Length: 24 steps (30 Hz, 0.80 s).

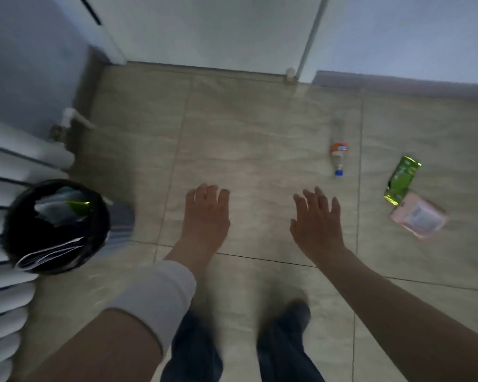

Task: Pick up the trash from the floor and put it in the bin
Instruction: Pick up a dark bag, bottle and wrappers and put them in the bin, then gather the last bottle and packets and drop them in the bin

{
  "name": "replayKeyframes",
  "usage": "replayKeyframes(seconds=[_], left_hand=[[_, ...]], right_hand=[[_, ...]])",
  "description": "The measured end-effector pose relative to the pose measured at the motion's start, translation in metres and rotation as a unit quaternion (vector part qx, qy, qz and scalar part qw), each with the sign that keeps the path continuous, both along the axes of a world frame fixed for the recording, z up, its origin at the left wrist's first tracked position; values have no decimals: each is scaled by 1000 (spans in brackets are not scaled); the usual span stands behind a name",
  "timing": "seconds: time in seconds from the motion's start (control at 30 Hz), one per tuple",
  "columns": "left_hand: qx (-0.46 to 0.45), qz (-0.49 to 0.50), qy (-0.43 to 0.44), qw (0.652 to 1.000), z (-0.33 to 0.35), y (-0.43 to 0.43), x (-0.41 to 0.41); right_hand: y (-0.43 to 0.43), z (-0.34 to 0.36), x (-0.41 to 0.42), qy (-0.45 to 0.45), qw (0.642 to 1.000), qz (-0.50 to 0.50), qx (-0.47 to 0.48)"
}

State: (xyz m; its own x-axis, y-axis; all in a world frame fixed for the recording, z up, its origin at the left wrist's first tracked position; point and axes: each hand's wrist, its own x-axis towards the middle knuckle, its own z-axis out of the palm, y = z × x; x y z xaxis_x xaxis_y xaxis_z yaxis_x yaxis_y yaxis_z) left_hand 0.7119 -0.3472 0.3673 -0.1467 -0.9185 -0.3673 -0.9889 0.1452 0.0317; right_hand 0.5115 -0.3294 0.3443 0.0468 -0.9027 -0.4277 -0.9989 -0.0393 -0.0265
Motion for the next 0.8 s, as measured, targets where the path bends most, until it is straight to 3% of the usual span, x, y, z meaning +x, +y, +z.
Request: replayKeyframes(seconds=[0.27,0.57,0.8], left_hand=[[15,-125,15,992,-5,-29,-194],[41,-242,37,969,-16,-82,-351],[82,-310,5,947,-51,-112,-442]], right_hand=[[27,0,-188,4,990,-142,17],[1,-12,-314,24,968,-248,38],[-5,-48,-394,21,941,-329,73]])
